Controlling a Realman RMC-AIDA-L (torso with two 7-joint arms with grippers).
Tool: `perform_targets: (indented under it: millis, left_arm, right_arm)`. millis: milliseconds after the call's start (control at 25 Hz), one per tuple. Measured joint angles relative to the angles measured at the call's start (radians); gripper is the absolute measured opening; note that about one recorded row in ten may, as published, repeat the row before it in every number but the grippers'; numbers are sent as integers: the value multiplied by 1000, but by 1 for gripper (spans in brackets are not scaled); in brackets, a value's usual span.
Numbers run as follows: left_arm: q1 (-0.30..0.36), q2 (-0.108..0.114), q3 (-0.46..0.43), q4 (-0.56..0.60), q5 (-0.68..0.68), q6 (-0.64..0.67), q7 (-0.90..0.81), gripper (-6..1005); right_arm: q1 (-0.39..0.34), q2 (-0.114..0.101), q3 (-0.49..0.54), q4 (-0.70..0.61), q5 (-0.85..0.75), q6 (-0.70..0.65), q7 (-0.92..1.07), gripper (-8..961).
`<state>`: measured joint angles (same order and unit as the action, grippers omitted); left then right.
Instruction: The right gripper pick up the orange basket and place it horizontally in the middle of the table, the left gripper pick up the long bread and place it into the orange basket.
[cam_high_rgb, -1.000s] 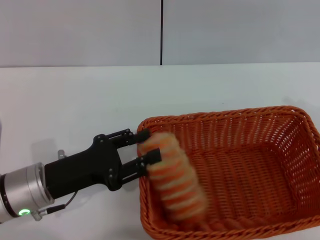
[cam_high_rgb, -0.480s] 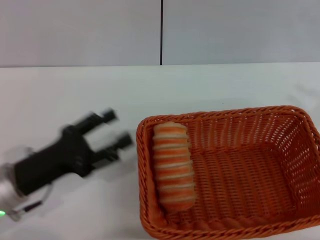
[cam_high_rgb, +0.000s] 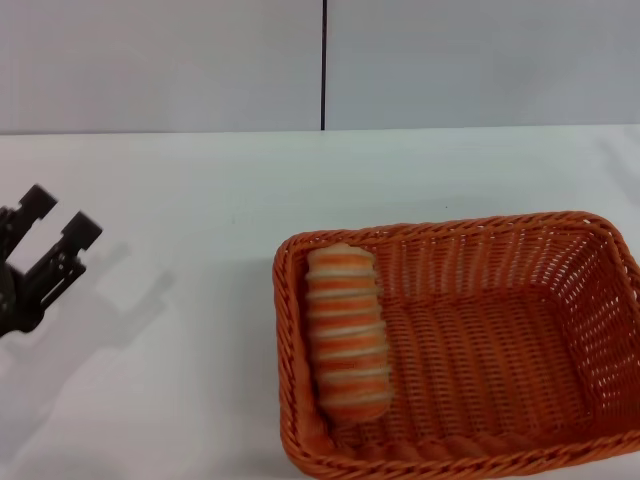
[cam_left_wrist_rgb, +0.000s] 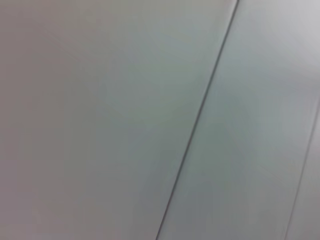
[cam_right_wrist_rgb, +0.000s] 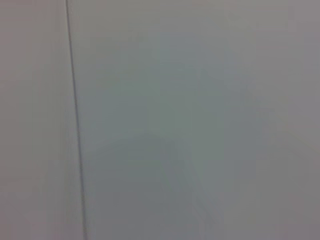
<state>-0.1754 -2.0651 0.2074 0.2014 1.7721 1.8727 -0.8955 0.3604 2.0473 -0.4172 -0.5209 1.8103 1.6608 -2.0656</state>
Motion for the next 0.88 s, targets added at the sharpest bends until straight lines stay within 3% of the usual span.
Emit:
perform_targets:
  millis: [120,240,400,520,640,880]
  left_arm:
    - [36,1,5,-11,5,-9,26,818]
    - [79,3,-13,-11,0,-21,42,818]
    - [109,6,-64,10,-2,-19,48,817]
    - [109,6,-64,10,-2,-19,48,817]
    - [117,31,-78,121,-3,-67,-42,816]
    - [102,46,-131,136,-2,-115,-37,817]
  right_arm:
    - [16,-3,19,17,2,-9,-27,467]
    - [24,18,32,16,22,-20,-44,467]
    - [34,27,27,79,54,-53,-96,467]
    - [59,26,-11,143,41,-69,-163,467]
    - [83,30,-48,203,36,-77,-192,467]
    - [103,34,-41,366,40,-85,-350,467]
